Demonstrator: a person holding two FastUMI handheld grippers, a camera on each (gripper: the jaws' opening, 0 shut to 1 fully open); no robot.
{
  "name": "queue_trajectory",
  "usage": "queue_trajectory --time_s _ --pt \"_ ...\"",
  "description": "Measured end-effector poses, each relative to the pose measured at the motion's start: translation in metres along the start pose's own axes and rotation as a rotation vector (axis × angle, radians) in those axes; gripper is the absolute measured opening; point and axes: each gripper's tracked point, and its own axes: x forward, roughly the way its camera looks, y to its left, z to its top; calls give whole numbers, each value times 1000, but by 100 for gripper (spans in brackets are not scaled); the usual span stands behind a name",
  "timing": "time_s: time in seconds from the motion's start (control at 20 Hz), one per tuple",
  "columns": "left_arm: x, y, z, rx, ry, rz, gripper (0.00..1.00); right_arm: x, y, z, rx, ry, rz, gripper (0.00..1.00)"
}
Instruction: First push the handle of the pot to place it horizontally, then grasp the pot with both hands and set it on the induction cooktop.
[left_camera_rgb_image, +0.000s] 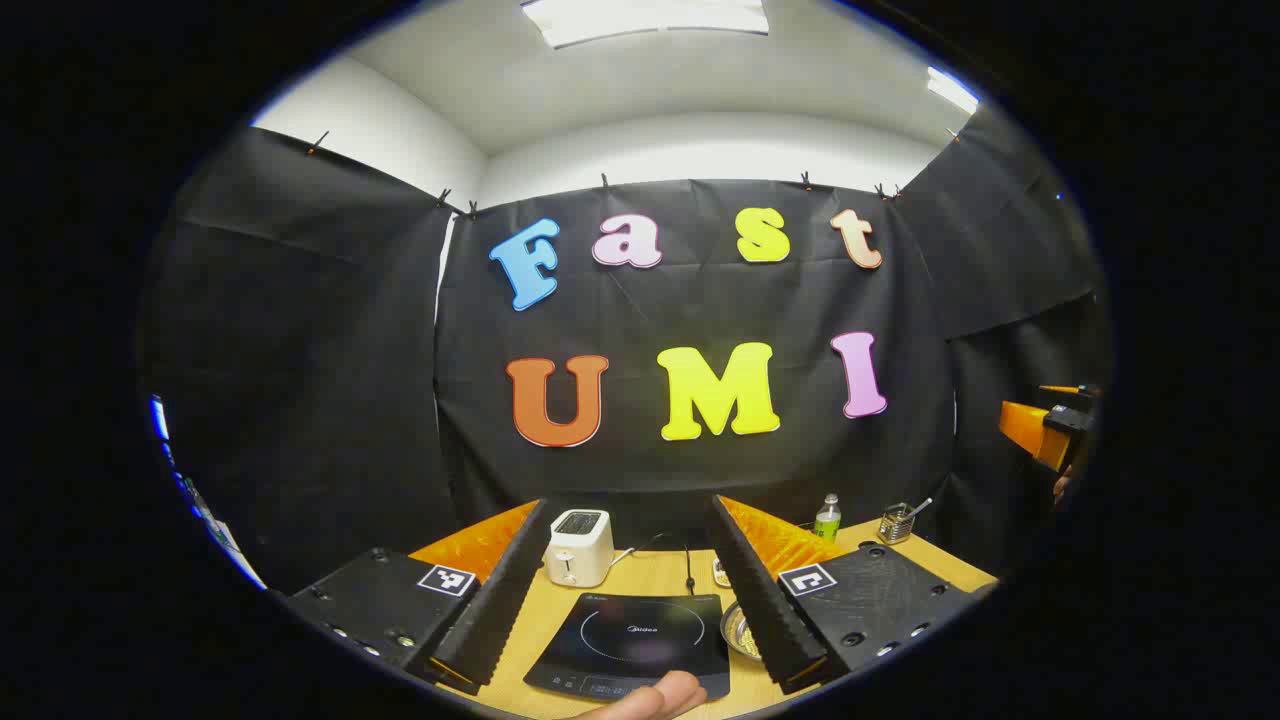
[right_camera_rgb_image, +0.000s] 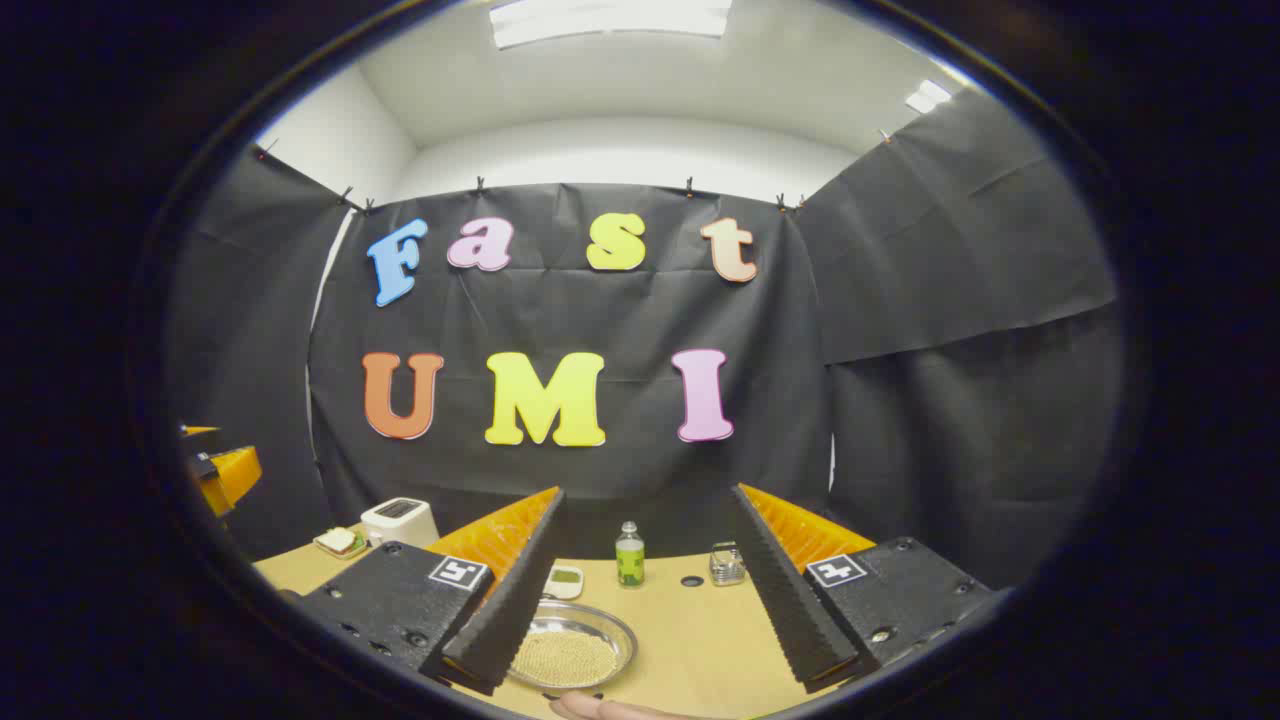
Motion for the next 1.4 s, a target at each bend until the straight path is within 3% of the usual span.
queue_trajectory --time_s 0.05,0.1,0.25,0.3,0.35,0.6,0.65,0.75,1.1,1.25,1.4 --pt "-1 -1 1 -3 -2 0 94 1 -3 -1 -1 3 2 100" --pt "-2 -3 2 -6 -6 -4 94 2 -6 -1 -5 4 -1 96" --pt "-1 -7 2 -10 0 -11 94 4 -19 -1 -18 -8 -20 96" --pt "0 -9 1 -8 5 -17 94 4 -22 0 -22 -12 -24 100" --pt "1 -13 0 -8 8 -22 94 4 -24 -1 -26 -15 -24 96" --pt "6 -17 0 -27 8 -21 95 9 -30 6 -53 -55 -30 96" --pt "7 -15 -1 -38 8 -15 95 10 -27 5 -53 -57 -25 100" --pt "9 -14 -2 -66 10 -11 95 15 -23 4 -48 -62 -11 96" --pt "7 -16 0 -79 -3 -11 96 58 2 -32 -76 47 36 99" --pt "6 -26 -7 -90 14 -30 95 80 16 -41 -86 100 72 90" --pt "5 -30 -8 -78 16 -42 95 87 28 -46 -112 133 98 75"
